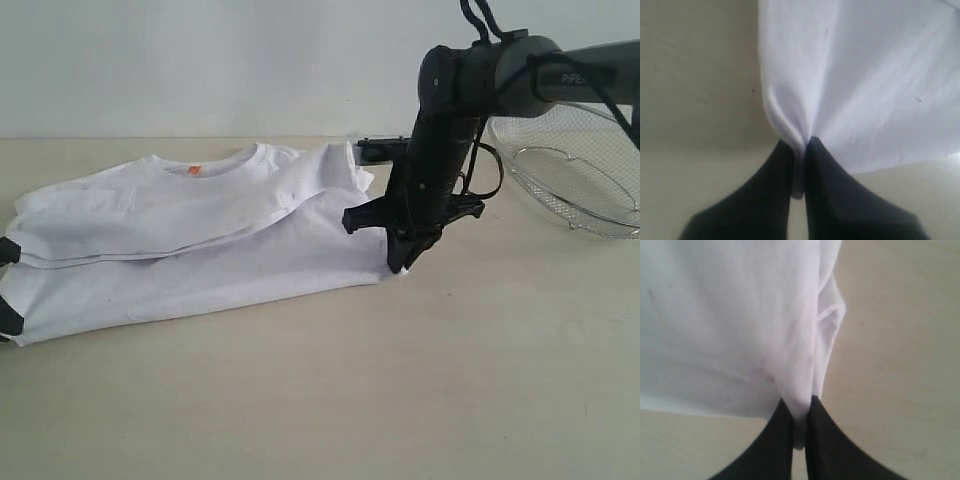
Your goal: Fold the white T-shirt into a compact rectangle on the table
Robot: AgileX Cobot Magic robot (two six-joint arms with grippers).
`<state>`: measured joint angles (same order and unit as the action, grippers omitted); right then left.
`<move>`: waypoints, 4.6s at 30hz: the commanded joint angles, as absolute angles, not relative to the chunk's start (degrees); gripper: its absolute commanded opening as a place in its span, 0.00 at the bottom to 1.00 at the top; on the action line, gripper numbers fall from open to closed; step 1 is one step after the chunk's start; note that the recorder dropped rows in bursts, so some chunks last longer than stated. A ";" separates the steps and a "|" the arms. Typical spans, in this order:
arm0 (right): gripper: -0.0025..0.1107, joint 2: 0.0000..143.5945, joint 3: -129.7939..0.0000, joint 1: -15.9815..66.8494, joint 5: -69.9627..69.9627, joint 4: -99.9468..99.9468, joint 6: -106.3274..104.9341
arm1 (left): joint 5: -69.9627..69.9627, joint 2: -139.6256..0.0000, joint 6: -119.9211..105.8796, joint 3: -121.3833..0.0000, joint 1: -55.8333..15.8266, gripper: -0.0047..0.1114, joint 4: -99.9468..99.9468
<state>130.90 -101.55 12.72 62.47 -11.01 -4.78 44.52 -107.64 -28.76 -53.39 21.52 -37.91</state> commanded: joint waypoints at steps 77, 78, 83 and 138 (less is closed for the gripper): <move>0.43 95.68 -45.83 12.52 45.02 -8.42 -4.01 | 55.35 -82.58 -12.35 -32.26 21.51 0.08 -19.52; 0.51 95.68 -45.83 12.52 45.02 -8.42 -4.01 | 55.04 -82.58 -12.35 -32.26 21.51 0.08 -19.01; 0.55 95.68 -45.83 12.52 43.68 -8.62 -3.45 | 54.87 -82.58 -11.97 -32.26 21.51 0.08 -19.78; 0.02 104.67 -45.84 14.51 40.72 -39.54 -28.35 | 65.93 -82.58 -14.97 -45.80 21.51 0.63 -21.89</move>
